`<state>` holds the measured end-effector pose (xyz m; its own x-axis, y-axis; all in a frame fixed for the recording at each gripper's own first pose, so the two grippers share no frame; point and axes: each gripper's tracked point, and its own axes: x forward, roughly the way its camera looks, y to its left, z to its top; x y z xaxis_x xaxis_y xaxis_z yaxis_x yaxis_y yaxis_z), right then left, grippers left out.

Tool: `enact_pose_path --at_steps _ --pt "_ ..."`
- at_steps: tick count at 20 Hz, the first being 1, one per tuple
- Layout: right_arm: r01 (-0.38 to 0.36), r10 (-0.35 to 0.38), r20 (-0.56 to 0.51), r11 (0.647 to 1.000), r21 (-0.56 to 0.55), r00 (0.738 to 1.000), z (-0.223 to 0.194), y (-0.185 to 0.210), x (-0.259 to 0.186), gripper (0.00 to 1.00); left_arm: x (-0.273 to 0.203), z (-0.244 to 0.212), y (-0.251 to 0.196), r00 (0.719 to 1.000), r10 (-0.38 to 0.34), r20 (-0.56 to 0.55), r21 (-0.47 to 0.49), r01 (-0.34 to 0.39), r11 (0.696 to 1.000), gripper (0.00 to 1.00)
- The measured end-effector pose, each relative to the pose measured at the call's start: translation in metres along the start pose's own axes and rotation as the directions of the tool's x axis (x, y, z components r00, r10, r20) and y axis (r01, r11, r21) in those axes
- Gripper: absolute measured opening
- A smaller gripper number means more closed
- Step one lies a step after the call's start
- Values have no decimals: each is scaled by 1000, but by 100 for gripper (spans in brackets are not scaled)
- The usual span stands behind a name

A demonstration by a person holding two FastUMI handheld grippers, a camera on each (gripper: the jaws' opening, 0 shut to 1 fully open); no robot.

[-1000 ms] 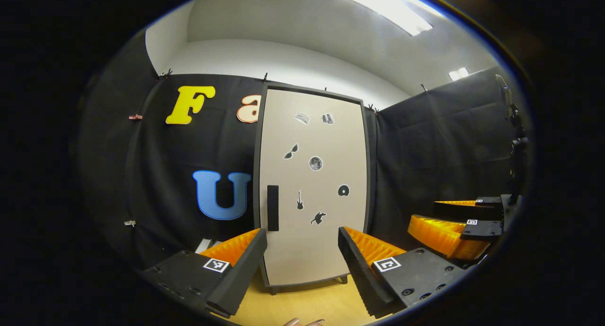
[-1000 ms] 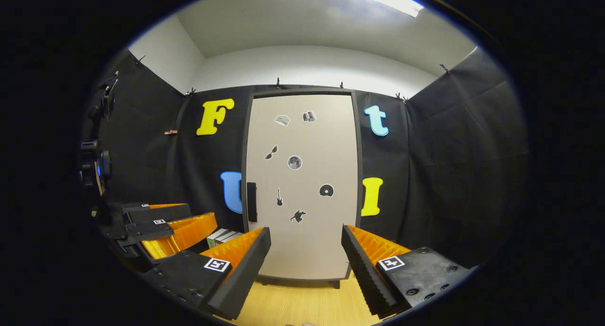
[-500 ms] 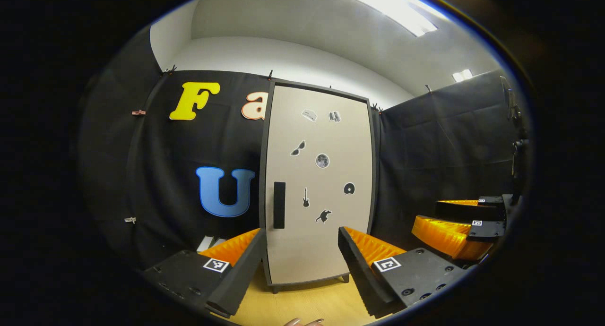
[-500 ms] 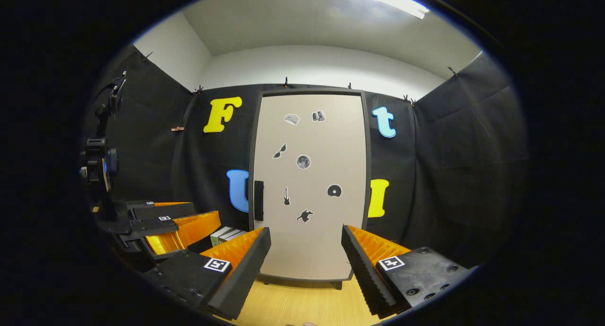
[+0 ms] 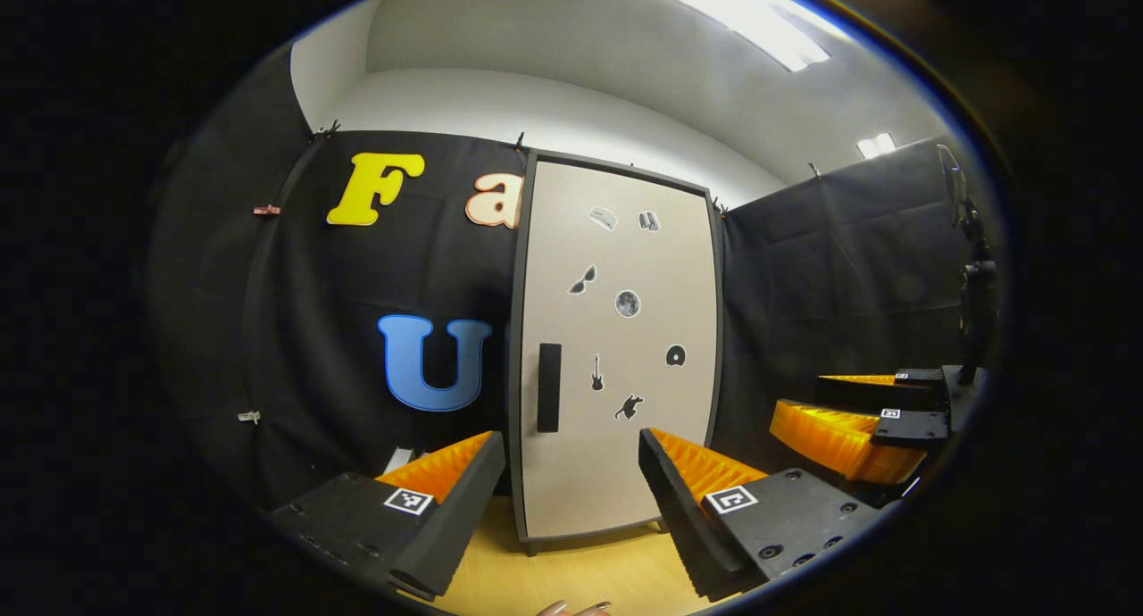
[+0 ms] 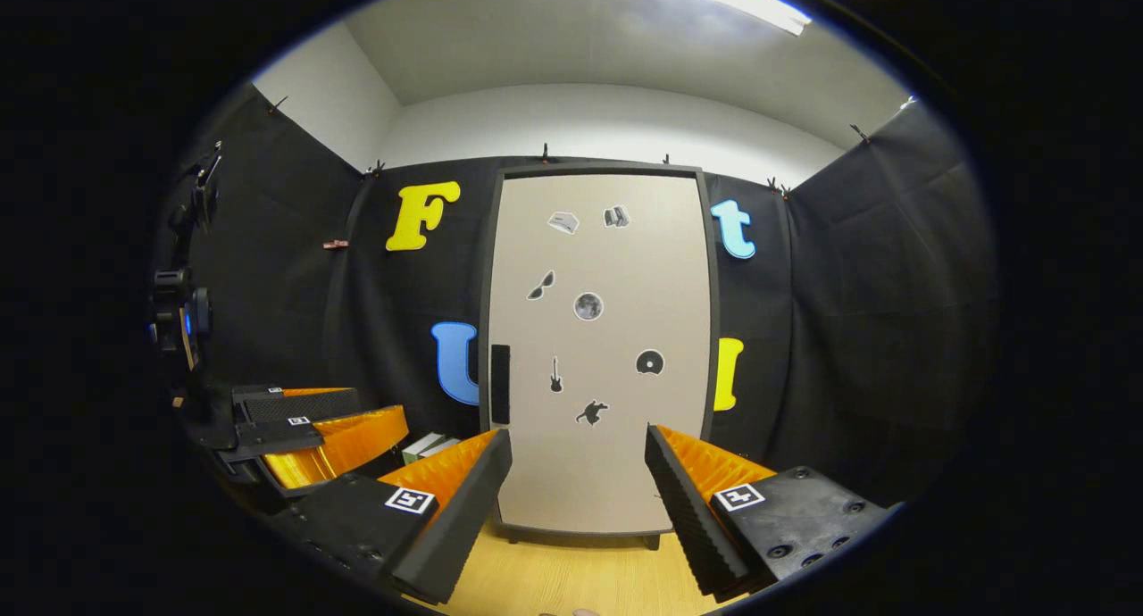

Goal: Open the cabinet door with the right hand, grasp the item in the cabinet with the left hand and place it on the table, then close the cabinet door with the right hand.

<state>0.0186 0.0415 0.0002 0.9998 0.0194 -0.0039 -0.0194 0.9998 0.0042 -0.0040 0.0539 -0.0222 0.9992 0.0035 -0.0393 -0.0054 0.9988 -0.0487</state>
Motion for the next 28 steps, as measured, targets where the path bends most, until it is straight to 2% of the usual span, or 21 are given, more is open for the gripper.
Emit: enact_pose_path --at_steps 8,11,17,20,28 --pt "-51 51 5 999 7 999 -3 53 28 97 -23 -6 50 999 41 -15 18 -41 999 95" --pt "-72 72 6 997 11 997 -4 70 45 95 -30 -9 71 997 81 -21 9 -80 997 95" --pt "-106 106 24 994 1 994 -9 98 94 97 -33 -18 103 985 168 -40 5 -168 986 95" --pt "-88 88 24 996 -15 996 -17 101 127 97 -29 -20 114 978 207 -41 5 -207 978 95" --pt "-46 46 3 999 19 999 -43 104 204 95 -13 -35 123 967 247 -56 -4 -247 969 95"
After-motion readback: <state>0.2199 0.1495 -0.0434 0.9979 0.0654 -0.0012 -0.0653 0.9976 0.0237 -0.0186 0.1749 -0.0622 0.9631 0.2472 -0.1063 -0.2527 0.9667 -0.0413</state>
